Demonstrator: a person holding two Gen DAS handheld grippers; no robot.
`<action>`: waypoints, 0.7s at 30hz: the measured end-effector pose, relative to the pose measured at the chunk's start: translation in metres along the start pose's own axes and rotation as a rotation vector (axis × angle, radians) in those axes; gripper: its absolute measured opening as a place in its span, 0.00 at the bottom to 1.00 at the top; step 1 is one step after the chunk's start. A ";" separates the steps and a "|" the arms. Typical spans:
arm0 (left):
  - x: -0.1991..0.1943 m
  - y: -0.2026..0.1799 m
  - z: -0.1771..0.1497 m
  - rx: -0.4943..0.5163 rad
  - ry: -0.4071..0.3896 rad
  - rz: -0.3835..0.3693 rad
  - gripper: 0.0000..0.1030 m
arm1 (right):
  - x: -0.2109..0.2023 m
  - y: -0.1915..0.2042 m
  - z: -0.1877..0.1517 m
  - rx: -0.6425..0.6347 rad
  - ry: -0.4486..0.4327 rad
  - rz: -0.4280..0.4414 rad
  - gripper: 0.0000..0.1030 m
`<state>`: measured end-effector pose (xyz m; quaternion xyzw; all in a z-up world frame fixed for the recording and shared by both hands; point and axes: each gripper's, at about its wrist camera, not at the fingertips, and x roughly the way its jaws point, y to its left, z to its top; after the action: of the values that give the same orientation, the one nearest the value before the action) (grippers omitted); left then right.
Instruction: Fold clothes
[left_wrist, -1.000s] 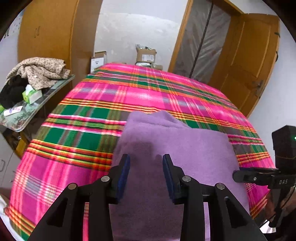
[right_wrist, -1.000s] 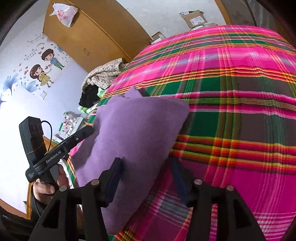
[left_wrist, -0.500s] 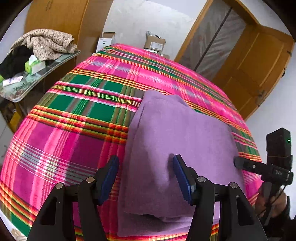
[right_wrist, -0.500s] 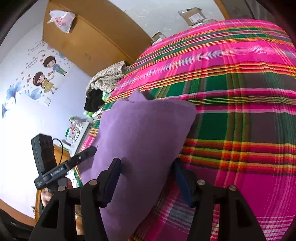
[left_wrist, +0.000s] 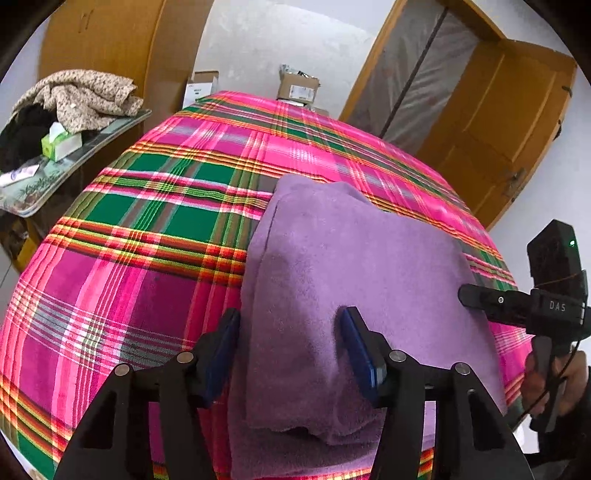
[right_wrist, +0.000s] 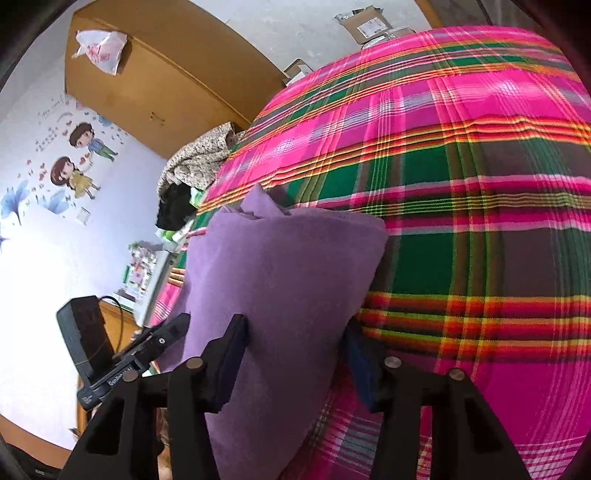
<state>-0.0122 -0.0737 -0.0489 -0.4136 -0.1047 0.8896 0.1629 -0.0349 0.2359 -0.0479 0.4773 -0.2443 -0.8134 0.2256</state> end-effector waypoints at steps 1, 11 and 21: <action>0.000 0.000 0.000 -0.005 -0.001 0.001 0.57 | -0.001 0.001 0.000 -0.005 -0.004 -0.002 0.44; -0.010 0.002 0.006 -0.036 -0.021 -0.033 0.23 | -0.013 0.018 0.001 -0.065 -0.056 0.024 0.30; -0.018 -0.008 0.025 0.005 -0.071 -0.040 0.21 | -0.026 0.024 0.018 -0.102 -0.100 0.043 0.28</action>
<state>-0.0183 -0.0743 -0.0177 -0.3794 -0.1164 0.9005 0.1777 -0.0363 0.2363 -0.0075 0.4186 -0.2238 -0.8425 0.2546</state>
